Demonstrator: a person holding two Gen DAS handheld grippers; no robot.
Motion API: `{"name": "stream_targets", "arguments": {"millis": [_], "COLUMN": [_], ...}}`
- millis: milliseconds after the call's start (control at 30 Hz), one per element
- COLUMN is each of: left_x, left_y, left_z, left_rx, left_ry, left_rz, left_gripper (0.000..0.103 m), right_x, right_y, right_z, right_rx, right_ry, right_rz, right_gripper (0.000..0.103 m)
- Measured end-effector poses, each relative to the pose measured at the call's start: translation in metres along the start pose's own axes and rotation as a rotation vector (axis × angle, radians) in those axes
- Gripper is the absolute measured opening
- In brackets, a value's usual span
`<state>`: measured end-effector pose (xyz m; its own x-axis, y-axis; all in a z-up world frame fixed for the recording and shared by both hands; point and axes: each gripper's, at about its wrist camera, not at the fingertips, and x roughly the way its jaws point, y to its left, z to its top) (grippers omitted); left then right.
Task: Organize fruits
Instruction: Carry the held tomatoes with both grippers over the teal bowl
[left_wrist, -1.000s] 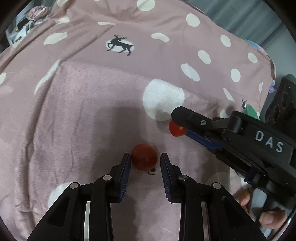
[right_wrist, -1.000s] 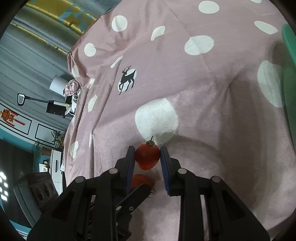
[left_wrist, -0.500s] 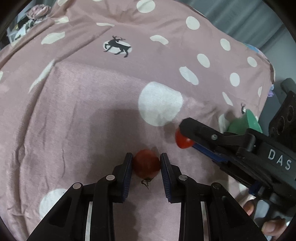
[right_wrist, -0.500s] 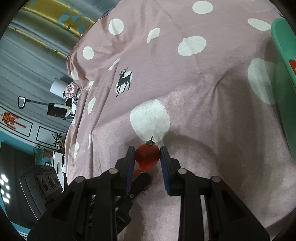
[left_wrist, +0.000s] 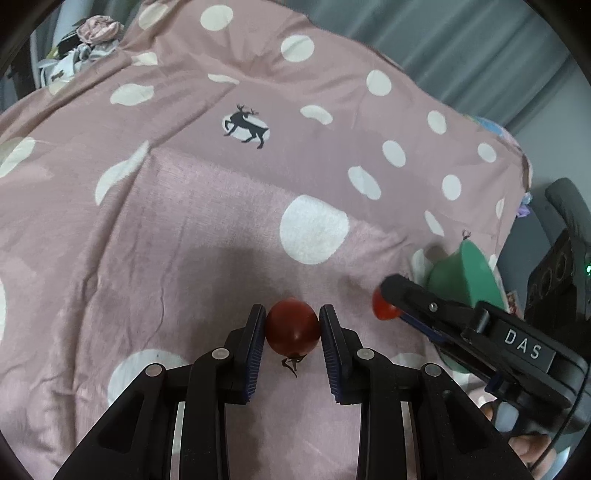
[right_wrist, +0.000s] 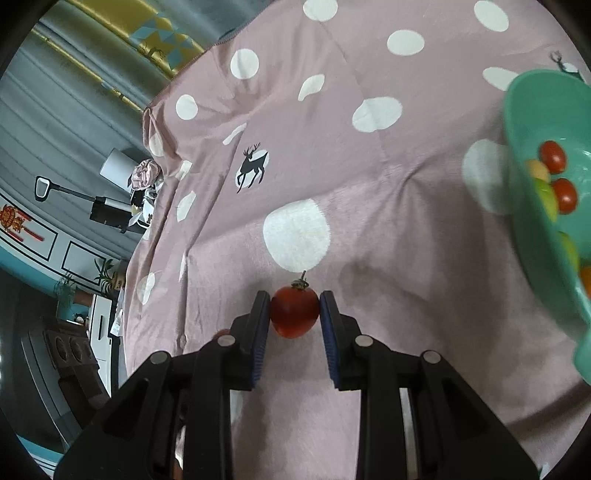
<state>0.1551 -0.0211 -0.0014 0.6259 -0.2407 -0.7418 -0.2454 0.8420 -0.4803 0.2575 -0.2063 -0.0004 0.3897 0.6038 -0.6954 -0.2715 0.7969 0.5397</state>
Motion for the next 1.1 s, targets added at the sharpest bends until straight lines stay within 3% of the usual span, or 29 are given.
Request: {"name": "stream_targets", "arguments": {"millis": [200,467,600,767,833,967,1067,1100], "left_x": [-0.006,-0.007,0.003,0.025,0.029,0.039,0.052,0.058], "left_y": [-0.016,-0.064,-0.079,-0.065,-0.054,-0.036,-0.035,-0.033], "left_z": [-0.008,-0.019,-0.021,-0.016,-0.010,0.001,0.001,0.000], "left_rx": [0.023,0.091,0.126,0.103,0.062,0.007,0.028,0.026], "left_ry": [-0.025,-0.058,-0.048,-0.005,-0.023,-0.007,0.017,0.040], "left_rz": [-0.024,-0.168,-0.114,-0.072,-0.049,-0.113,-0.011,-0.009], "left_gripper": [0.030,0.030,0.030,0.030,0.030,0.030,0.030,0.030], "right_x": [-0.027,-0.069,-0.083,-0.087,-0.089,-0.091,-0.093,-0.093], "right_y": [-0.008,-0.021,-0.033,-0.043,-0.046,-0.046,-0.047,-0.048], "right_z": [-0.010,-0.016,-0.017,-0.017,-0.018,-0.020,-0.018,-0.018], "right_rx": [-0.013,-0.018,-0.006,0.023,0.034,0.040,0.049,0.055], "right_ry": [-0.039,-0.108,-0.127,-0.137,-0.138,-0.140,-0.151,-0.154], "right_rz": [-0.032,-0.062,-0.074,-0.067,-0.051,-0.021,-0.014,-0.010], "right_gripper": [0.028,0.028,0.028,0.028,0.028,0.028,0.028,0.028]}}
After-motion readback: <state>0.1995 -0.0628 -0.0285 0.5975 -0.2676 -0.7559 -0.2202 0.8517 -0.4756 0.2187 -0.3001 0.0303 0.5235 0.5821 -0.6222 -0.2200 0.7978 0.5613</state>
